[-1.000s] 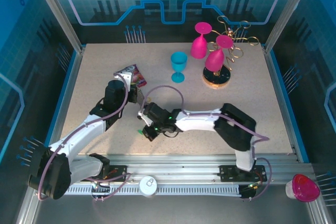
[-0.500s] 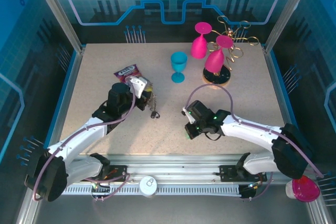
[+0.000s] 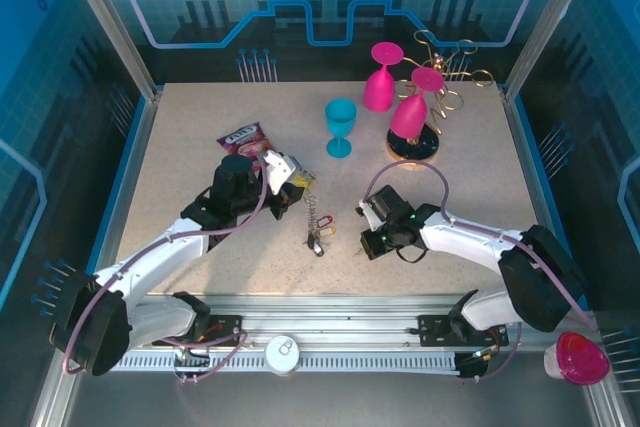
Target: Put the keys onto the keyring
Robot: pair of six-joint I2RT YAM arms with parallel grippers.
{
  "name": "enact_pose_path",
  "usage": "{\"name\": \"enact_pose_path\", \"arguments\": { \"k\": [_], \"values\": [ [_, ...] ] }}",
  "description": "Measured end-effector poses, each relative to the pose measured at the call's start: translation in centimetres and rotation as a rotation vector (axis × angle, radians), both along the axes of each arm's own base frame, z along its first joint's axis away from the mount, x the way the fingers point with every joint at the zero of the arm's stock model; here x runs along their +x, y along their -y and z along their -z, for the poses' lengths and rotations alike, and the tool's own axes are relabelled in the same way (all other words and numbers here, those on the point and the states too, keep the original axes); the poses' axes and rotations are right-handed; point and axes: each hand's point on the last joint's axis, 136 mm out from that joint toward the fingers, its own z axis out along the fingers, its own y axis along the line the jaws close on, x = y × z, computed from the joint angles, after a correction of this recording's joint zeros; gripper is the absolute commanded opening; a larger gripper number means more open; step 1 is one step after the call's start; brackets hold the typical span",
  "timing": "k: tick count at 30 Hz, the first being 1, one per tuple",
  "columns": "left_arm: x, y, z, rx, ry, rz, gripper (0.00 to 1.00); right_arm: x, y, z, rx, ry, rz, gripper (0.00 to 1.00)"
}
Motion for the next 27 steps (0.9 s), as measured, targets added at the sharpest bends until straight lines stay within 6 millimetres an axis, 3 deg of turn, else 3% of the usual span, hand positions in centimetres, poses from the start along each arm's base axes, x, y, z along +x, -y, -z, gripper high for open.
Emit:
{"name": "enact_pose_path", "arguments": {
  "k": [18, 27],
  "values": [
    [0.2, 0.1, -0.5, -0.003, 0.035, 0.004, 0.0, 0.0, -0.6, 1.7, 0.027, -0.071, -0.001, 0.15],
    [0.2, 0.1, -0.4, -0.002, 0.035, 0.005, 0.0, 0.0, -0.7, 1.7, 0.031, -0.074, -0.002, 0.07]
  ]
}}
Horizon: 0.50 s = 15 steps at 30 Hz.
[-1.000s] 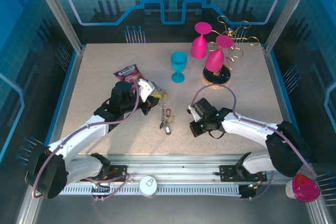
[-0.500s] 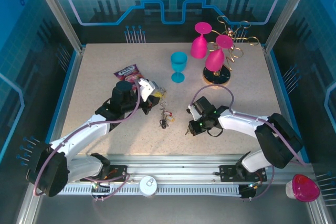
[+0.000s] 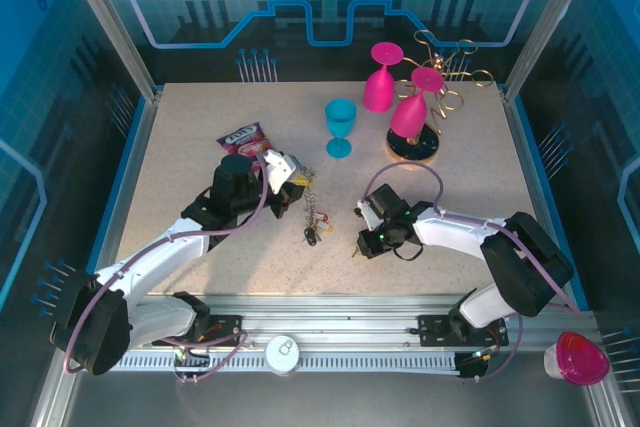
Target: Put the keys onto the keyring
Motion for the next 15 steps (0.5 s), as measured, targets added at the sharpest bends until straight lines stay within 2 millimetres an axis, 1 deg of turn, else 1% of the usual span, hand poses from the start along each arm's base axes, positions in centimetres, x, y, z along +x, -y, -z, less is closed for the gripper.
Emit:
{"name": "enact_pose_path", "arguments": {
  "k": [4, 7, 9, 12, 15],
  "values": [
    [0.0, 0.0, 0.0, 0.0, -0.001, 0.0, 0.0, 0.1, -0.1, -0.1, 0.002, 0.004, -0.001, 0.0],
    [0.0, 0.0, 0.1, 0.002, 0.001, 0.001, 0.0, 0.1, -0.1, -0.4, 0.007, 0.01, -0.002, 0.0],
    [0.0, 0.0, 0.1, 0.003, 0.001, 0.001, 0.0, 0.2, -0.2, -0.9, 0.017, 0.027, -0.006, 0.0],
    [-0.1, 0.0, 0.3, 0.009, 0.002, 0.004, 0.0, 0.5, -0.4, -2.5, 0.045, 0.078, -0.026, 0.0],
    [-0.1, 0.0, 0.4, 0.02, 0.014, 0.011, 0.0, 0.8, -0.6, -4.7, 0.086, 0.165, -0.065, 0.0]
  ]
}}
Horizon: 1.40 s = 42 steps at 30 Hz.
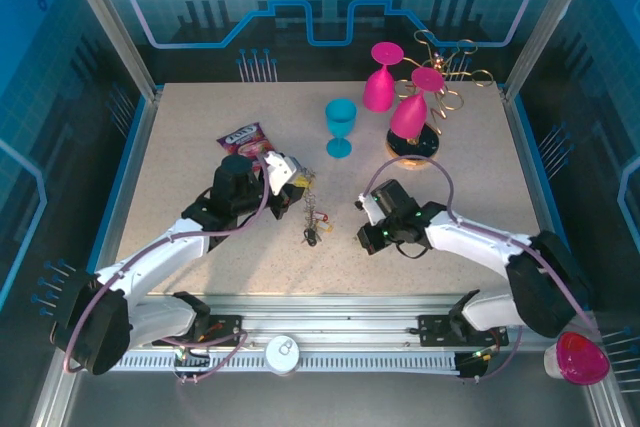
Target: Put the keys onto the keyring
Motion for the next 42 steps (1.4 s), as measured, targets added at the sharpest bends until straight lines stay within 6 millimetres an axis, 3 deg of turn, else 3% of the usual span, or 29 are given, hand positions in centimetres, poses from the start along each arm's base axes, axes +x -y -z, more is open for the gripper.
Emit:
{"name": "enact_pose_path", "arguments": {
  "k": [8, 16, 22, 27, 35, 42],
  "values": [
    [-0.9, 0.7, -0.3, 0.005, 0.037, 0.052, 0.0, -0.3, -0.9, -7.7, 0.172, 0.301, -0.178, 0.0],
    [-3.3, 2.4, -0.3, -0.01, 0.108, 0.202, 0.0, -1.8, -2.5, -12.0, 0.292, 0.512, -0.394, 0.0],
    [-5.1, 3.3, 0.9, -0.022, 0.135, 0.286, 0.0, -1.8, -3.2, -13.3, 0.322, 0.604, -0.47, 0.0],
    [-5.6, 3.7, 0.4, -0.039, 0.178, 0.32, 0.0, -1.2, -3.7, -14.4, 0.323, 0.698, -0.51, 0.0],
    [-6.2, 3.8, 0.9, -0.033, 0.254, 0.344, 0.0, -0.9, -5.3, -13.8, 0.374, 0.708, -0.587, 0.0],
    [-6.9, 4.2, 1.4, 0.002, 0.356, 0.38, 0.0, -0.9, -6.1, -14.5, 0.425, 0.74, -0.622, 0.0]
  ]
}}
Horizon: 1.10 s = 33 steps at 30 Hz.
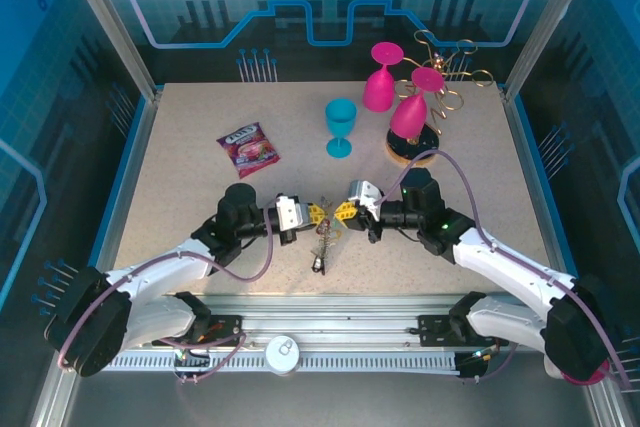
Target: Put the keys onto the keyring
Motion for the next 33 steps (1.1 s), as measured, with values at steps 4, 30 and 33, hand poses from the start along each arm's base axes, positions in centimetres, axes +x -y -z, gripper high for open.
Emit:
{"name": "enact_pose_path", "arguments": {
  "k": [4, 30, 33],
  "values": [
    [0.0, 0.0, 0.2, 0.018, 0.053, -0.007, 0.0, -0.3, -0.3, 0.1, 0.013, 0.006, -0.021, 0.0],
    [0.4, -0.1, -0.1, 0.025, 0.104, -0.031, 0.0, 0.4, -0.9, 1.0, 0.0, 0.002, -0.009, 0.0],
    [0.4, -0.1, -0.1, 0.025, 0.104, -0.031, 0.0, 0.5, -0.9, 1.1, -0.003, -0.002, 0.001, 0.0]
  ]
}}
